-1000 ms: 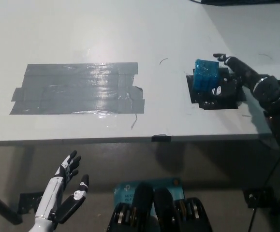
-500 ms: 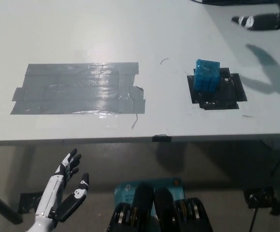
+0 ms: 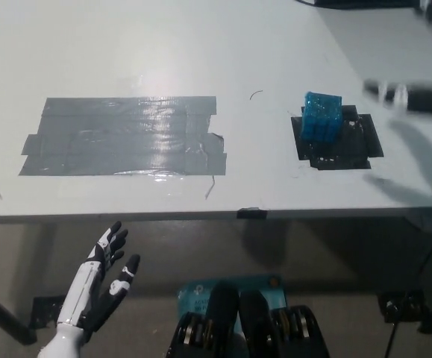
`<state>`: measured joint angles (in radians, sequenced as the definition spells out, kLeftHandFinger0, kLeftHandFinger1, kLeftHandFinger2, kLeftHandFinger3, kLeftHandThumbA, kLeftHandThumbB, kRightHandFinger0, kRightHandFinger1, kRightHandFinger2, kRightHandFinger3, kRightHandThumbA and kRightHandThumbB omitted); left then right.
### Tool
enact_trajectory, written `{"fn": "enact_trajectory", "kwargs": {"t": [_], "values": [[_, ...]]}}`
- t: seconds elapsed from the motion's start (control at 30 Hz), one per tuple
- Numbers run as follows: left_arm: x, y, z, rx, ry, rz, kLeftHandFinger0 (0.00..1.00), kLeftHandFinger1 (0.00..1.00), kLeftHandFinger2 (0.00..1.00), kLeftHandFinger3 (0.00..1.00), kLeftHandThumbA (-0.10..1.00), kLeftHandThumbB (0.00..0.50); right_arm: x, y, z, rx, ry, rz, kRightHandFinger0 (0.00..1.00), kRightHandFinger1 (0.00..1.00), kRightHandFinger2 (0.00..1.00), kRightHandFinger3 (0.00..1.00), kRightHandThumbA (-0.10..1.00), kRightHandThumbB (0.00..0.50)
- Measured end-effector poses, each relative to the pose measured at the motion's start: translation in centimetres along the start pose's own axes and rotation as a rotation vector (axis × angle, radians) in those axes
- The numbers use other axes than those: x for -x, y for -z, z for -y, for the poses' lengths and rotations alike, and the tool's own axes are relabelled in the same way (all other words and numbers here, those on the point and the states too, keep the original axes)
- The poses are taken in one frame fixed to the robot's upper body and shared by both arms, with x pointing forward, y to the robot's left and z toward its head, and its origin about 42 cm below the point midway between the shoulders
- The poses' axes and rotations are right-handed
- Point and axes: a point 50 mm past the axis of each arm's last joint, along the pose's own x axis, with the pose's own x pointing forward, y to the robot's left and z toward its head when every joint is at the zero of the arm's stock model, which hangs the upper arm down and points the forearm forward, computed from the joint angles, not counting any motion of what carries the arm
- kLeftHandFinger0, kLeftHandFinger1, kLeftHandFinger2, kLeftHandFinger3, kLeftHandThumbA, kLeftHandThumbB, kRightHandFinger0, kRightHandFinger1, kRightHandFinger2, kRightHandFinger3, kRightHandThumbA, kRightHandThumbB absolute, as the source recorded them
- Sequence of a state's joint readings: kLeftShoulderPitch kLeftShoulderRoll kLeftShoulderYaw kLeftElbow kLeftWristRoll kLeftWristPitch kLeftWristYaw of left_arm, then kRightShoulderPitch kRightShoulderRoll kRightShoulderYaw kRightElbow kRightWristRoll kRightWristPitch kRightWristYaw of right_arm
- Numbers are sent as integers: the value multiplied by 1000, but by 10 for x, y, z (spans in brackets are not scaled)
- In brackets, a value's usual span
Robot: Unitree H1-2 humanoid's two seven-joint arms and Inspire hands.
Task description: A person hands a rubik's cube to the robot and rhe robot picks it up with its right hand and places it on the black spot on the desk infron tof it
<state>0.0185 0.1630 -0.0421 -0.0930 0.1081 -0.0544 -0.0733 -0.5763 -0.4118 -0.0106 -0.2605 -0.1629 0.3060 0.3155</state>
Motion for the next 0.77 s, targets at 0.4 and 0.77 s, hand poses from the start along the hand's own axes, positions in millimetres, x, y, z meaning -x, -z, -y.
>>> {"fn": "enact_trajectory", "kwargs": {"t": [0.4, 0.77], "values": [[10, 21, 5, 12, 10, -75, 1000, 1000, 1000, 1000, 958, 214, 180, 16, -119, -353, -13, -189, 1000, 1000, 1000, 1000, 883, 308], [25, 30, 8, 21, 13, -108, 1000, 1000, 1000, 1000, 1000, 226, 205, 80, -178, -475, -19, -383, 1000, 1000, 1000, 1000, 1000, 377]]}}
